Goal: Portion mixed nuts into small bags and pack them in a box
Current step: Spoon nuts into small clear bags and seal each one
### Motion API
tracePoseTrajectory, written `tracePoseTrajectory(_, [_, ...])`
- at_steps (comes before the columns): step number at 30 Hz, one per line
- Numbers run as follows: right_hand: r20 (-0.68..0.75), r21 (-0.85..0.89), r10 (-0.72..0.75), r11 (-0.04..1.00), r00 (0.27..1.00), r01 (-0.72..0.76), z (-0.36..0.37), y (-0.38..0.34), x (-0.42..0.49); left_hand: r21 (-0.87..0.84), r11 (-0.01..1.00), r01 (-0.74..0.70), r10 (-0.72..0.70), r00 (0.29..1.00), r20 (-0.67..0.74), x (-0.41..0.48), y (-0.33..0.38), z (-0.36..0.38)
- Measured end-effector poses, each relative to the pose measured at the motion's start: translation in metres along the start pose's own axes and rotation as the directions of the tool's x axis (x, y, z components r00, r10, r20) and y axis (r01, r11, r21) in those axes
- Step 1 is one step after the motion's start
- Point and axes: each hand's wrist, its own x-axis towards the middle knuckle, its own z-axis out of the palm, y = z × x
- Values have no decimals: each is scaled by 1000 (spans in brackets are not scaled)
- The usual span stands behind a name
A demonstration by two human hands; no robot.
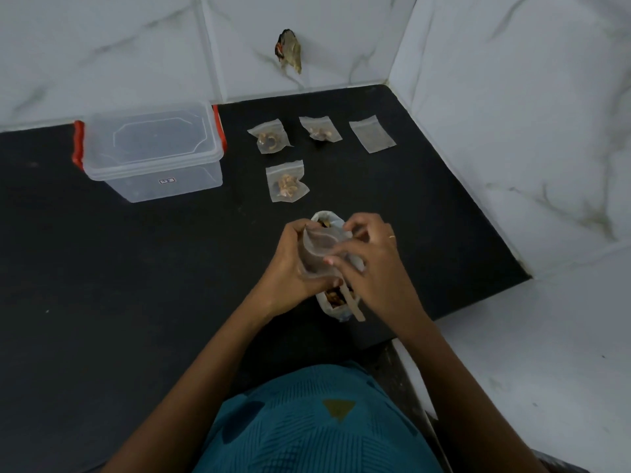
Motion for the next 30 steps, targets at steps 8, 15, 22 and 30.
tracePoseTrajectory(8, [131, 314, 83, 942, 988, -121, -24, 6, 10, -183, 983, -5, -39, 970, -239, 4, 20, -13])
tracePoseTrajectory(15, [43, 376, 224, 899, 974, -223, -18, -2, 14, -176, 983, -51, -5, 953, -303, 7, 24, -3])
tracePoseTrajectory(22, [132, 417, 290, 851, 948, -319, -20, -1, 17, -157, 987, -23, -35, 934, -356, 8, 21, 3])
tracePoseTrajectory(30, [208, 473, 337, 787, 918, -396, -19, -4, 18, -155, 988, -7, -57, 912, -405, 7, 18, 6])
